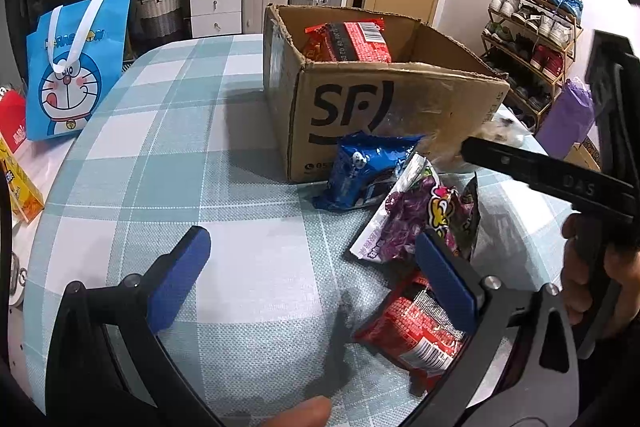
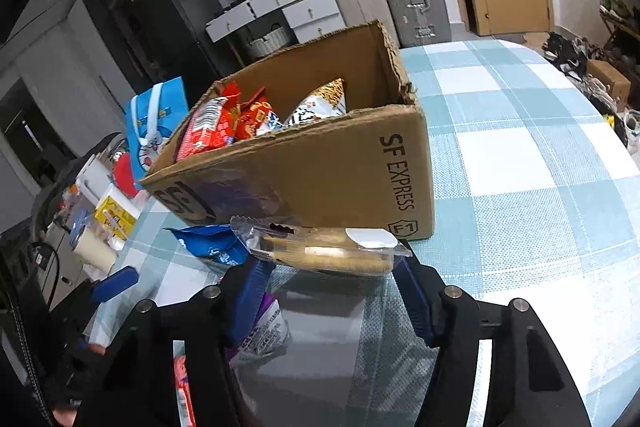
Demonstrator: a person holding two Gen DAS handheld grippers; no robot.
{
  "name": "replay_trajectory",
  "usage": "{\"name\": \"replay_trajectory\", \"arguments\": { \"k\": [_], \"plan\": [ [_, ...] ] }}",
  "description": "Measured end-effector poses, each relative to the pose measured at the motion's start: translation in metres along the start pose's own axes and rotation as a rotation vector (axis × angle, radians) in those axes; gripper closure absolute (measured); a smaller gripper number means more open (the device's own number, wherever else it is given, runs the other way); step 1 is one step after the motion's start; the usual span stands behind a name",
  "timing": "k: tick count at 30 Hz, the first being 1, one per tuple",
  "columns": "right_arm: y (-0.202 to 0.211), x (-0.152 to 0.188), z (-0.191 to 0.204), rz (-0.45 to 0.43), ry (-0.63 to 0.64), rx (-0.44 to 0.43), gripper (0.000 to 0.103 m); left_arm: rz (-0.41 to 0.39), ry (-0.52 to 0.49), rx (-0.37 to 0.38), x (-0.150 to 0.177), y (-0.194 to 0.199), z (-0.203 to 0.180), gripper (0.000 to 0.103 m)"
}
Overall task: Organize snacks
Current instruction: 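Grasp the clear cookie packet with the right tool while the left tool grasps a purple candy bag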
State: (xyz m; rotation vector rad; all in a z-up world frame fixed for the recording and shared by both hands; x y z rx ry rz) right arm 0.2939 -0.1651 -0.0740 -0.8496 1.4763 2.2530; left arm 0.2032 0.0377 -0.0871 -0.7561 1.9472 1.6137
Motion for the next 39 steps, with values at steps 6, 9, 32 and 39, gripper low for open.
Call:
{"name": "replay_trajectory", "arguments": {
  "k": [6, 9, 32, 39],
  "plan": [
    [0.029, 0.002, -0.012, -0.05, 0.053, 0.008, 0.041, 0.009, -0.005, 0.087, -0.001, -0.001, -0.018, 0.001],
    [0.037, 0.0, -0.022, -0.055, 0.056, 0.013, 0.041, 0.02, -0.045, 0.098, 0.0, -0.005, -0.034, 0.001],
    [0.049, -0.006, -0.038, -0.055, 0.049, 0.018, 0.041, 0.142, -0.036, 0.21, -0.001, -0.056, -0.07, 0.035],
    [0.05, -0.004, -0.033, -0.059, 0.062, 0.016, 0.041, 0.107, -0.074, 0.226, -0.004, -0.047, -0.079, 0.056]
  ]
}}
Point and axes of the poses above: each gripper's, at about its wrist camera, not at the fingertips, and y roughly against the way its jaws point, z to its left, x to its underside, the point moved 7 cm from there along -y, roughly the way its jaws point, and after that the axes turned 5 degrees about x, right-handed, at the moved point
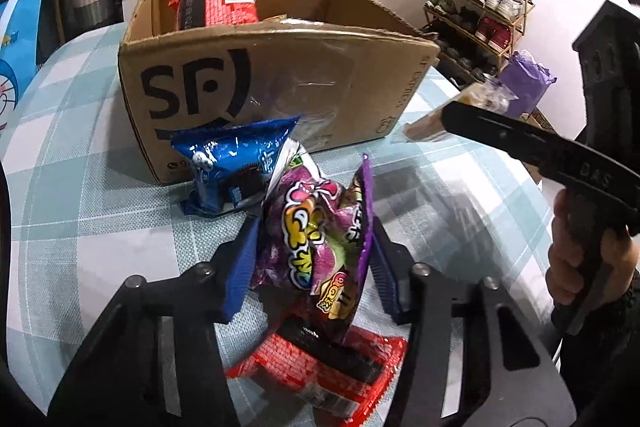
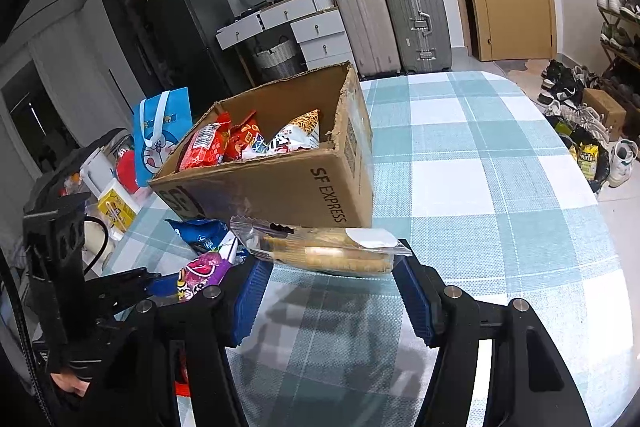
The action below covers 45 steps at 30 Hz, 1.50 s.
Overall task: Organize snacks
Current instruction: 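Grasp the clear cookie packet with the right tool while the left tool grasps a purple candy bag, then carry the cookie packet and purple candy bag over the box with both tools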
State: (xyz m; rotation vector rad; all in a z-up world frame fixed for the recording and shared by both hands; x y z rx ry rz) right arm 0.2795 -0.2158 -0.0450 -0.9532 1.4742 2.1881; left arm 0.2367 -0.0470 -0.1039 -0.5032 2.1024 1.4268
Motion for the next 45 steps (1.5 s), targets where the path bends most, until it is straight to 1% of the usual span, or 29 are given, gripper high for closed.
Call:
{"name": "replay_trajectory", "arguments": {
  "k": [3, 8, 11, 17, 26, 29, 33, 38, 41, 45],
  "plan": [
    [0.0, 0.0, 0.001, -0.002, 0.001, -0.004, 0.041, -0.01, -0.013, 0.01, 0.003, 0.006, -0.009, 0.057],
    [0.002, -0.002, 0.003, -0.012, 0.004, -0.011, 0.041, -0.038, -0.017, 0.023, -0.001, 0.022, -0.011, 0.058],
    [0.005, -0.002, 0.004, -0.023, 0.005, -0.016, 0.041, -0.055, -0.005, 0.032, -0.002, 0.035, -0.009, 0.058],
    [0.009, -0.004, 0.005, -0.039, 0.005, -0.029, 0.041, -0.101, -0.016, 0.04, -0.005, 0.066, -0.01, 0.058],
    [0.021, -0.008, 0.009, -0.085, 0.014, -0.047, 0.041, -0.153, -0.026, 0.05, -0.017, 0.103, -0.025, 0.058],
    [0.025, -0.01, 0.011, -0.098, 0.018, -0.052, 0.041, -0.175, -0.021, 0.044, -0.019, 0.117, -0.027, 0.058],
    [0.029, -0.011, 0.014, -0.109, 0.022, -0.059, 0.041, -0.203, -0.007, 0.038, -0.024, 0.133, -0.019, 0.058],
    [0.033, -0.013, 0.017, -0.122, 0.028, -0.071, 0.041, -0.231, -0.003, 0.018, -0.024, 0.152, -0.017, 0.058],
    [0.037, -0.014, 0.019, -0.132, 0.036, -0.074, 0.041, -0.253, -0.009, -0.012, -0.026, 0.166, -0.015, 0.058],
    [0.042, -0.016, 0.019, -0.148, 0.036, -0.078, 0.041, -0.272, -0.004, -0.031, -0.033, 0.176, -0.007, 0.058]
  ]
}}
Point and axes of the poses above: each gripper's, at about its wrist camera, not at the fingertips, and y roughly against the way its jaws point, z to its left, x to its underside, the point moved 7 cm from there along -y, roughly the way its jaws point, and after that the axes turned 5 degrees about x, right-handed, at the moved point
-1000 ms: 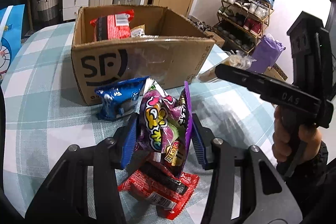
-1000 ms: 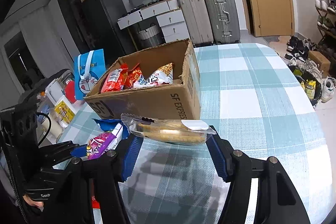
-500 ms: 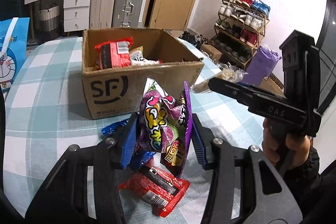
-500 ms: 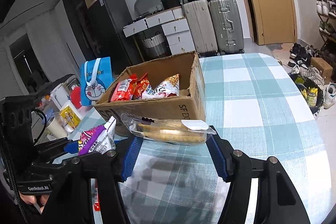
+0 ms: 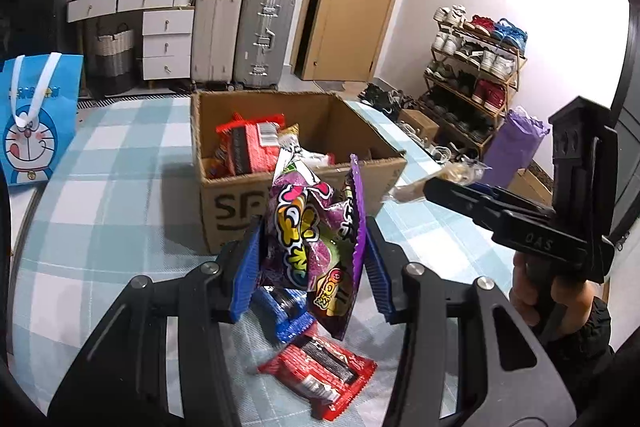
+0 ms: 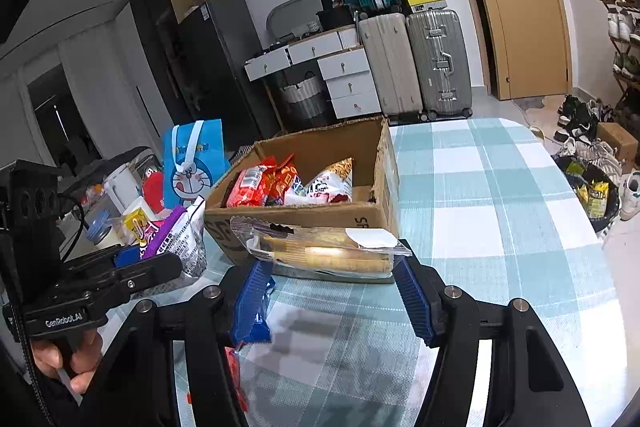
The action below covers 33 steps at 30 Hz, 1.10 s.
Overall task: Organize snacks
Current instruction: 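Carry the cookie packet and purple candy bag over the box with both tools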
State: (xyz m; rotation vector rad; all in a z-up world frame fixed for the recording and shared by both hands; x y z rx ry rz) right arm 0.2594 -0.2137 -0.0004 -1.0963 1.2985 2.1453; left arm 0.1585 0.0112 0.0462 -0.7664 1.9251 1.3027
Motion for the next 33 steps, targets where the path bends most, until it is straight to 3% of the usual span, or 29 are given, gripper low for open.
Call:
{"name": "replay_trajectory", "arguments": {
  "k": [10, 24, 33],
  "plan": [
    [0.003, -0.014, 0.004, -0.026, 0.014, -0.002, 0.041, -0.041, -0.009, -0.06, -0.031, 0.004, 0.009, 0.058],
    [-0.008, -0.056, 0.022, -0.062, 0.054, -0.011, 0.041, -0.07, -0.034, -0.124, -0.09, -0.037, 0.008, 0.058],
    [-0.03, -0.075, 0.019, -0.041, 0.041, 0.0, 0.041, -0.068, -0.04, -0.13, -0.113, -0.063, 0.014, 0.058]
  ]
}}
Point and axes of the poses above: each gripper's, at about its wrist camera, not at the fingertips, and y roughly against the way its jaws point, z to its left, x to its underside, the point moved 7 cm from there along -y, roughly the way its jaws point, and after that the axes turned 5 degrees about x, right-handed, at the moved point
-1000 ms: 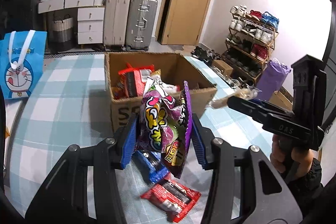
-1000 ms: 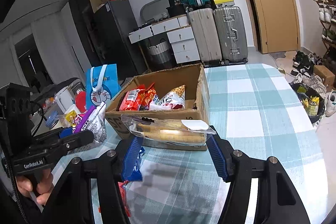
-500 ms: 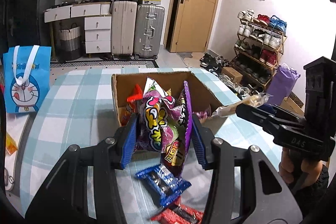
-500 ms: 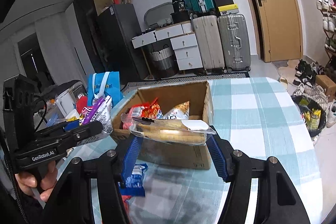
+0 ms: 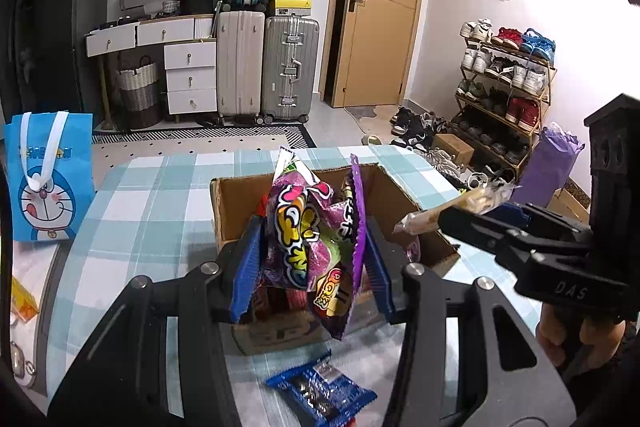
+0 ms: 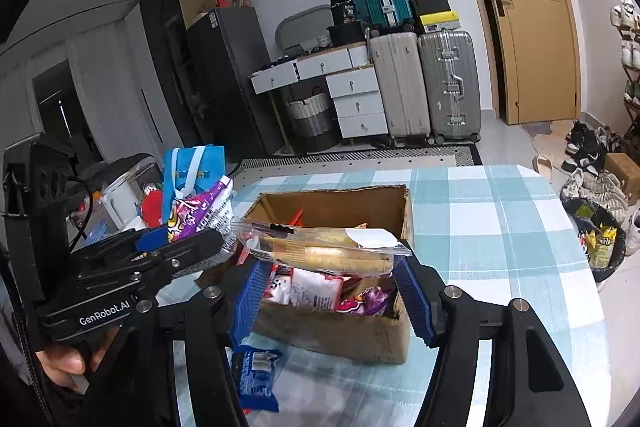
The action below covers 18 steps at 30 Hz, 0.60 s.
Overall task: Organize snacks
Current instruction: 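Carry the cookie packet and purple candy bag over the box with both tools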
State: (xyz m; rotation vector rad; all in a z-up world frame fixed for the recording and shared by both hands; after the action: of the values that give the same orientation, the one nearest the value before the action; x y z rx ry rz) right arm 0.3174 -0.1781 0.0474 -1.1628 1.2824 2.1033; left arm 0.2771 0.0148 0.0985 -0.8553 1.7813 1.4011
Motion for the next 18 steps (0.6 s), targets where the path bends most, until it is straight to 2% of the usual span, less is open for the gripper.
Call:
{"name": "replay_trajectory", "arguments": {
  "k": [8, 18],
  "plan": [
    [-0.023, 0.001, -0.004, 0.045, 0.013, 0.009, 0.041, 0.008, -0.002, -0.011, -0.009, -0.029, 0.003, 0.058],
    [-0.041, 0.007, 0.004, 0.08, 0.097, 0.032, 0.041, 0.024, -0.018, -0.001, -0.012, -0.073, 0.009, 0.058]
  ]
}}
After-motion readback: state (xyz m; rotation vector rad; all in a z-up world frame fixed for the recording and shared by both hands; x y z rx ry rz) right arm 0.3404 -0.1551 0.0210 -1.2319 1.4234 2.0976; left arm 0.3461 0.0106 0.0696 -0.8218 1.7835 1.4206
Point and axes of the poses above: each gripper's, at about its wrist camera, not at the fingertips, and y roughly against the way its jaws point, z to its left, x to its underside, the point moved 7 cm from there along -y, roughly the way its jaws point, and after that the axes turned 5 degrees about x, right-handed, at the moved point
